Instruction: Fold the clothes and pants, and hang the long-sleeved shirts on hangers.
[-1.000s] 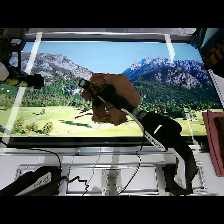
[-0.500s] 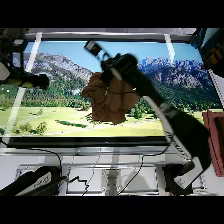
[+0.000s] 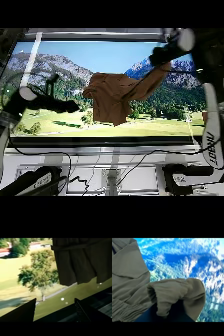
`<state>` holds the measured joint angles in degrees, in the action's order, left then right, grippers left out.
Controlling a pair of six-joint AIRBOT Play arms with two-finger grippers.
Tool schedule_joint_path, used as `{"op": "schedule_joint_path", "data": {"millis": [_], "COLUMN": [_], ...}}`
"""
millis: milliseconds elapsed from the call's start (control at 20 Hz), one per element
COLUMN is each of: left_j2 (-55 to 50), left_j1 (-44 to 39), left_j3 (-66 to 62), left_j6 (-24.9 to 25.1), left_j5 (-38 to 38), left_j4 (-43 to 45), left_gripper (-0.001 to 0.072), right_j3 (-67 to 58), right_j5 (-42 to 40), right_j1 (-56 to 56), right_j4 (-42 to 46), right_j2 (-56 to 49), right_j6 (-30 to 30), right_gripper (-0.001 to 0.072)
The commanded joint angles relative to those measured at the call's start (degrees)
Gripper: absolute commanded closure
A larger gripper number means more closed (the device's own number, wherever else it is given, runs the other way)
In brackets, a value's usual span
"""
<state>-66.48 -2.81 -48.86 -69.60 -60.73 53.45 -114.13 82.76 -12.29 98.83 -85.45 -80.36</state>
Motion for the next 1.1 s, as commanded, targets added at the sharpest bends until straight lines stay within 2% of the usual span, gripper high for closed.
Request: {"op": "schedule_joint_path", "data": {"millis": [0, 50, 200, 400, 550, 700, 1050], "left_j2": [-0.76, -1.86, -6.60, -13.57, -16.50, -17.75, -18.29], "left_j1": [-4.68, -7.21, -14.49, -20.00, -20.83, -20.79, -22.67], "left_j3": [7.45, 7.45, 7.43, 7.10, 6.23, 4.68, 3.50], "left_j6": [2.58, 2.58, 2.56, 2.58, 2.64, 6.29, 6.25], "left_j5": [9.22, 10.64, 16.46, 21.38, 21.99, 23.41, 22.16], "left_j4": [-7.93, -8.09, -8.11, -8.20, -12.96, -18.45, -17.97], "left_gripper": [0.0026, 0.0004, 0.0004, 0.0001, -0.0004, -0.0004, 0.0004], "right_j3": [0.79, 1.36, 2.49, 2.64, 2.64, 2.64, 2.64], "right_j5": [3.43, 3.43, 3.37, 3.17, 3.08, 3.06, 2.69], "right_j1": [11.67, 14.60, 20.28, 21.29, 21.29, 21.29, 21.29], "right_j4": [-10.60, -13.09, -18.47, -19.10, -19.08, -19.10, -19.12], "right_j2": [1.68, 1.64, 1.60, 1.57, 1.57, 1.57, 1.57], "right_j6": [-0.09, -0.09, -0.09, 0.31, 0.35, 0.35, 0.33], "right_gripper": [0.0677, 0.0677, 0.0677, 0.0677, 0.0676, 0.0676, 0.0676]}}
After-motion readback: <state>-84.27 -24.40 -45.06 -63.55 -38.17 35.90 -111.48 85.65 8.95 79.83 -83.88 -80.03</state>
